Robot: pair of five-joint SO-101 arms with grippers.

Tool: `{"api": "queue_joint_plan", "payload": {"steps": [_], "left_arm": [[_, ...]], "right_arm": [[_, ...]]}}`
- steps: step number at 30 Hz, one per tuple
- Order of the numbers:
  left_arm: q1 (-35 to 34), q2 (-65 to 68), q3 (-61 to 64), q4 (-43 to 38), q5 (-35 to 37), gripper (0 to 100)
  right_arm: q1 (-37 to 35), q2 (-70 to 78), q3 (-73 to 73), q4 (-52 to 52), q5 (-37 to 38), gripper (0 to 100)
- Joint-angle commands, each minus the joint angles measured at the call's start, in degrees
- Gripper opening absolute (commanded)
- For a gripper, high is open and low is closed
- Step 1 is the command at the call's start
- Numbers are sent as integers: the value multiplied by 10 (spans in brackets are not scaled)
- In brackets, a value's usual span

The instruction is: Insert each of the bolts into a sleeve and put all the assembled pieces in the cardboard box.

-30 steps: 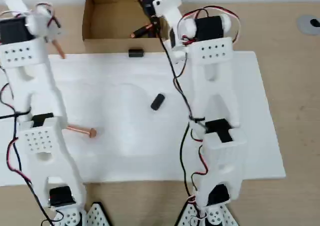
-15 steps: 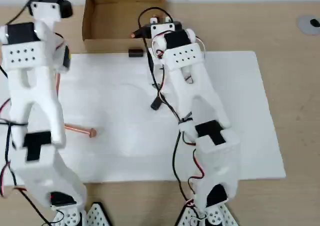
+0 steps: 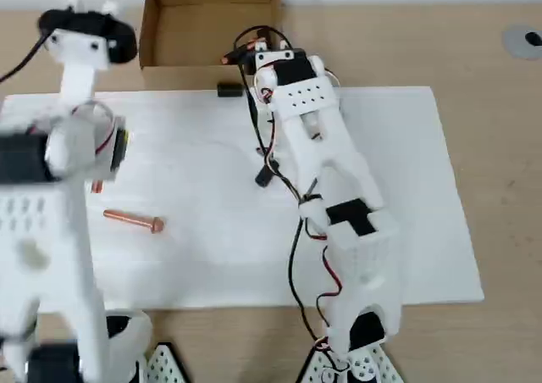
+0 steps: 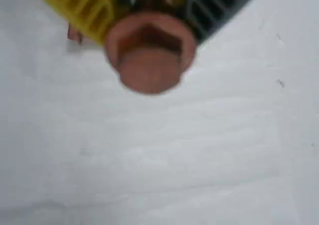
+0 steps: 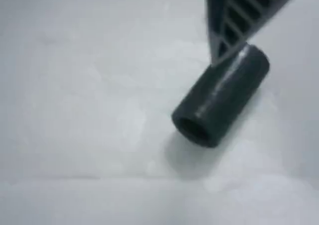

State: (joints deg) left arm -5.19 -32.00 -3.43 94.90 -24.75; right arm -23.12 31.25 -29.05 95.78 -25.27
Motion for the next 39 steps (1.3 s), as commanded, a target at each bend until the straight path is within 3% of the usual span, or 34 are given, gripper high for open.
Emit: {"api": "queue_joint_plan", "payload": {"steps": [1, 9, 12, 18, 26, 39], "left_arm": [[26, -140, 64, -24, 4, 6], [25, -342, 107, -39, 101, 4], [25, -412, 106, -43, 114, 3], [25, -464, 148, -48, 113, 3], [25, -511, 152, -84, 113, 3], [25, -551, 200, -81, 111, 4]], "right_arm": [[-22, -3, -78, 22, -10, 357], [-51, -2, -155, 67, -78, 356], [-51, -2, -121, 63, -123, 356], [-52, -1, -118, 40, -130, 342], [-51, 51, -120, -4, -125, 30], [-51, 65, -116, 58, -125, 118]]}}
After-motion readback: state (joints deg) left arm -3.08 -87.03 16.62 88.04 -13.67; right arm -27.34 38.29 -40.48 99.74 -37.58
